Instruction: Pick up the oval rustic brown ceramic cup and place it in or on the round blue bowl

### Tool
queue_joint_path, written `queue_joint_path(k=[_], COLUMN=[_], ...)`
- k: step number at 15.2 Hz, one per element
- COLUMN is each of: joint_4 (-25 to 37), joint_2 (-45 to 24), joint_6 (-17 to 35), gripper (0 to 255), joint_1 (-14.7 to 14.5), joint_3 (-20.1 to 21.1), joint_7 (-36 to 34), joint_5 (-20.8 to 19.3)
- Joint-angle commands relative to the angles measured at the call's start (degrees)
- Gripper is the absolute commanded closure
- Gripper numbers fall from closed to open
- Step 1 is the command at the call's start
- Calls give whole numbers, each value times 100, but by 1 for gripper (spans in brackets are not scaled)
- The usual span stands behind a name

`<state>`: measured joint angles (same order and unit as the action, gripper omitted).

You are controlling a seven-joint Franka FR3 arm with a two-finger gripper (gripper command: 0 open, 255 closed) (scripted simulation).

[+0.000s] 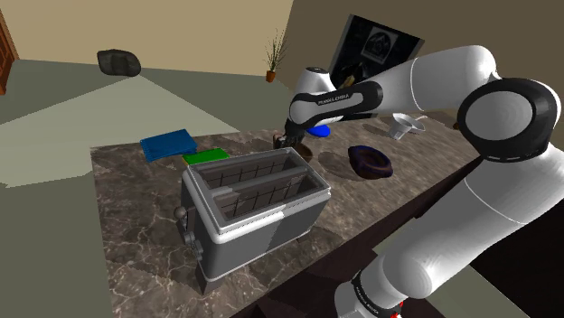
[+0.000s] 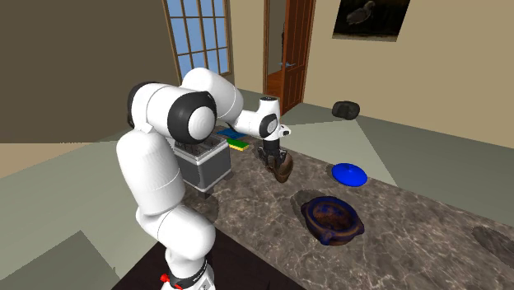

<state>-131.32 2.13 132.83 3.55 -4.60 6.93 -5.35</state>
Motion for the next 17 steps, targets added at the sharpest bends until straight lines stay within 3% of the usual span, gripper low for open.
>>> queue_joint_path(k=[1, 8, 17], joint_4=[-1, -1, 354], joint_2=[-2, -2, 342], joint_6=[1, 2, -696], gripper=[255, 255, 255], joint_1=[1, 1, -8], joint_3=[-1, -1, 11], joint_7=[0, 0, 40], joint_5=[0, 0, 16])
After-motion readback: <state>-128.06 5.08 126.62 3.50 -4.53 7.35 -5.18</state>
